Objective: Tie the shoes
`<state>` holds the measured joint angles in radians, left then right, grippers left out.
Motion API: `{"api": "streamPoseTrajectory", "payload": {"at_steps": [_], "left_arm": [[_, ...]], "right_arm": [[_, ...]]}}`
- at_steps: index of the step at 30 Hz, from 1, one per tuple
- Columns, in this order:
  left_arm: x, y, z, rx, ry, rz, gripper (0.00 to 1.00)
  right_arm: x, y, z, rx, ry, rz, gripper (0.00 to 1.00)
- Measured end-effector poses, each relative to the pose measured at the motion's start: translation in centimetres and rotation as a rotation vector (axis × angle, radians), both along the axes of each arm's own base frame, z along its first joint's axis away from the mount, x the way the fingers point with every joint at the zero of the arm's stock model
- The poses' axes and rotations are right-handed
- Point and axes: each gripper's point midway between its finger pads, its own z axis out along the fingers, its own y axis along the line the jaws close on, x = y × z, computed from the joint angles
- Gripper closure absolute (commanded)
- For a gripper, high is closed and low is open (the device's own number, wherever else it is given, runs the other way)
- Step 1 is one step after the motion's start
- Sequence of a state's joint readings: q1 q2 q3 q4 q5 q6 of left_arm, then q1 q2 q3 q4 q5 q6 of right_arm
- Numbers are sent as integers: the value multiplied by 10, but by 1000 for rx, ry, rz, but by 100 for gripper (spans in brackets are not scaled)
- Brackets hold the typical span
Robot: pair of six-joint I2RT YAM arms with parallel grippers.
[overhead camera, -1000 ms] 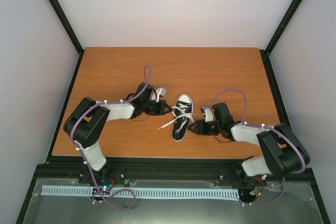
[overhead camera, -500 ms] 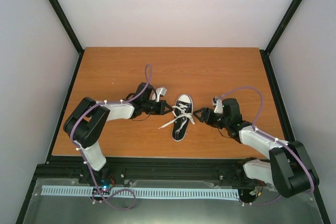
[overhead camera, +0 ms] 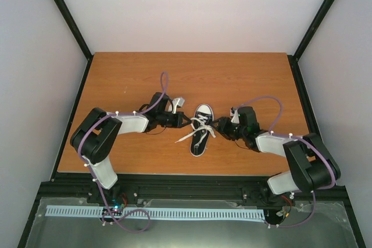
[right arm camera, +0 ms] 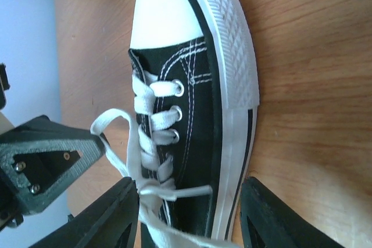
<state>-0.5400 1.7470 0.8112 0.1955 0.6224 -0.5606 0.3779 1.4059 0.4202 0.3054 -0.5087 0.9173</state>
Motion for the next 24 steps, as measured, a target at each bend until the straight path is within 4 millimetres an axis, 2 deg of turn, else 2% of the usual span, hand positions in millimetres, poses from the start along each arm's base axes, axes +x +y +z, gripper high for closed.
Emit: {"api": "streamPoseTrajectory", "payload": {"at_steps": [3,7,17,19,21,24], "left_arm": [[-1,0,0,-3,1,-3,99],[-2,-1,1,-9,-1,-7,99],[-3,0,0,-12,-4,-9,99],[-3,-1,0,-13,-5,-9,99],[-2,-1,1,-14,-6,-10,93],[-2,-1,2,-21,-8,-9,74]], "right_arm": [[7,4,-1,7,5,-4,57],[13,10,1,21,0,-3,67],[15,14,2,37,8,-8,96],[15,14,2,38,9,-13,97],[16,14,2,36,9,-17,97],[17,11,1,22,7,-34,97]]}}
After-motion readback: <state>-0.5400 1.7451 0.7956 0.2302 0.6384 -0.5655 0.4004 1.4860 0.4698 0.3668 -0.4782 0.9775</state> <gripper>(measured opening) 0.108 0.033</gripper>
